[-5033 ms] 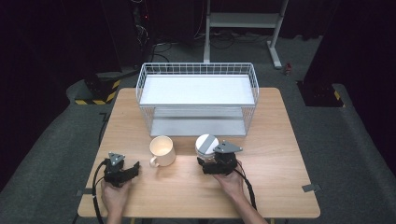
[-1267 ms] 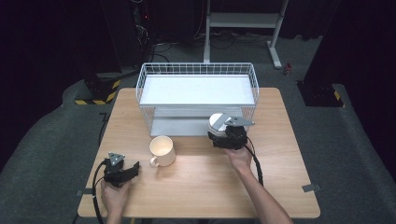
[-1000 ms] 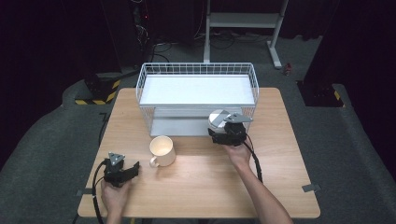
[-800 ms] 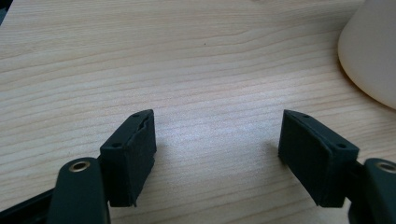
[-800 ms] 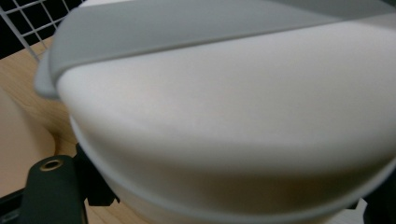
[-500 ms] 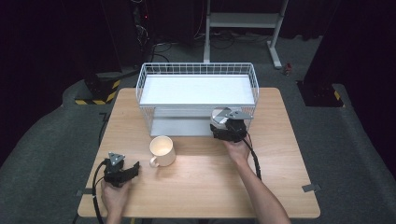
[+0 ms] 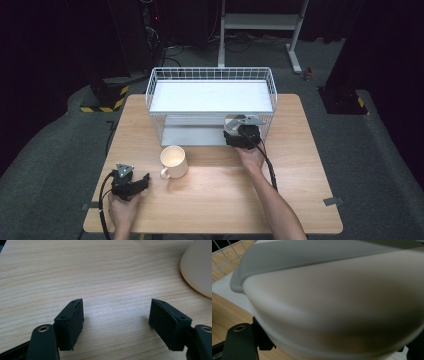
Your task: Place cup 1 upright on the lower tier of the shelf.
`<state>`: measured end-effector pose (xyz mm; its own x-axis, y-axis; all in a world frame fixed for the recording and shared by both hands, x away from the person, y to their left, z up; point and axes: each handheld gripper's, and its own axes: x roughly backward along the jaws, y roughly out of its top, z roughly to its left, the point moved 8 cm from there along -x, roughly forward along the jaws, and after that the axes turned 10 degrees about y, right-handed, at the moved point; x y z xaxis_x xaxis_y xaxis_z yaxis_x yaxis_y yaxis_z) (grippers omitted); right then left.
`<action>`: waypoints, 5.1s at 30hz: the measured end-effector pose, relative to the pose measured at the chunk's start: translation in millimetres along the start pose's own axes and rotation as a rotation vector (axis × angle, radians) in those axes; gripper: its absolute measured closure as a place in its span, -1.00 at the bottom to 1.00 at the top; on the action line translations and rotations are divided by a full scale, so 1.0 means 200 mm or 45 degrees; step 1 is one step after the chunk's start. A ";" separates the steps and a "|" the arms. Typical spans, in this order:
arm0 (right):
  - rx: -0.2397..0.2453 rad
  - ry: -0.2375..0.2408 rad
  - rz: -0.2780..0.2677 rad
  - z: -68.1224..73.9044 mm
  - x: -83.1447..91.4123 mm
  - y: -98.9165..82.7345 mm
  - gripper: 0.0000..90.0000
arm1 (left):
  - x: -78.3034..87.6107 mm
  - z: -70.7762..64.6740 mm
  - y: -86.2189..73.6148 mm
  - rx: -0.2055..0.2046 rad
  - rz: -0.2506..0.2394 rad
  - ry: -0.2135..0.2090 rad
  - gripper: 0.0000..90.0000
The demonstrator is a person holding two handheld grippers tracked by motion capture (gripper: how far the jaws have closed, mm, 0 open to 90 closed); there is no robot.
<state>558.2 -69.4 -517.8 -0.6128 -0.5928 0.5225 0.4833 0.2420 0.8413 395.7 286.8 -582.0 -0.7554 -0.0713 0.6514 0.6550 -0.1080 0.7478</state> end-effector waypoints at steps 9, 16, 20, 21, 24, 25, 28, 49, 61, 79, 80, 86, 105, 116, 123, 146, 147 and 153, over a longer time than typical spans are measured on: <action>-0.002 -0.028 -0.008 -0.04 -0.04 -0.01 -0.58 | 0.00 0.00 0.00 0.000 0.000 -0.004 -0.37; 0.018 -0.033 -0.014 -0.04 -0.05 -0.01 -0.58 | 0.00 0.00 0.00 -0.001 0.000 -0.003 -0.37; 0.030 -0.028 -0.022 -0.05 -0.05 -0.01 -0.58 | 0.00 0.00 0.00 0.002 -0.001 -0.003 -0.37; 0.043 -0.030 -0.026 -0.05 -0.06 -0.01 -0.58 | 0.00 0.00 0.00 0.003 -0.002 -0.003 -0.37; 0.043 -0.028 -0.051 -0.06 -0.07 -0.01 -0.58 | 0.00 0.00 0.00 0.001 -0.002 -0.005 -0.36; 0.041 -0.030 -0.066 -0.07 -0.07 -0.01 -0.58 | 0.00 0.00 0.00 0.002 -0.003 -0.005 -0.36; 0.047 -0.031 -0.072 -0.07 -0.08 -0.01 -0.58 | 0.00 0.00 0.00 0.003 -0.004 -0.005 -0.36; 0.032 -0.032 -0.151 -0.13 -0.15 0.03 -0.58 | 0.00 -0.01 0.00 0.004 0.002 -0.006 -0.36; 0.046 -0.049 -0.139 -0.12 -0.16 0.03 -0.59 | 0.00 -0.01 0.00 0.003 0.002 -0.007 -0.36; -0.021 -0.013 -0.110 -0.14 -0.14 0.01 -0.78 | 0.00 -0.01 0.00 0.004 0.002 -0.007 -0.36; -0.021 -0.013 -0.110 -0.14 -0.14 0.01 -0.78 | 0.00 -0.01 0.00 0.004 0.002 -0.007 -0.36; 0.007 -0.013 -0.103 -0.14 -0.12 0.02 -0.79 | 0.00 -0.01 0.00 0.004 0.001 -0.007 -0.36; -0.007 0.016 -0.070 -0.10 -0.08 0.02 -0.80 | 0.00 -0.01 0.00 0.004 0.002 -0.007 -0.36; -0.039 0.002 -0.077 -0.09 -0.03 0.02 -0.80 | 0.00 -0.01 0.00 0.005 0.001 -0.007 -0.36; -0.037 0.003 -0.088 -0.10 0.00 0.01 -0.80 | 0.00 -0.01 0.00 0.005 0.001 -0.007 -0.36; -0.042 0.092 -0.122 -0.02 0.14 0.01 -0.79 | 0.00 -0.01 0.00 0.005 0.002 -0.007 -0.36; -0.041 0.099 -0.128 -0.02 0.15 0.02 -0.79 | 0.00 -0.01 0.00 0.005 0.002 -0.007 -0.36; -0.052 0.144 -0.141 0.01 0.20 0.02 -0.76 | 0.00 -0.01 0.00 0.006 0.002 -0.007 -0.36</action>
<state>534.9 -89.8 -492.7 -0.5908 -0.6972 0.4060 0.4432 0.1400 0.8854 395.2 285.2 -582.2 -0.7545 -0.0660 0.6530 0.6561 -0.1036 0.7476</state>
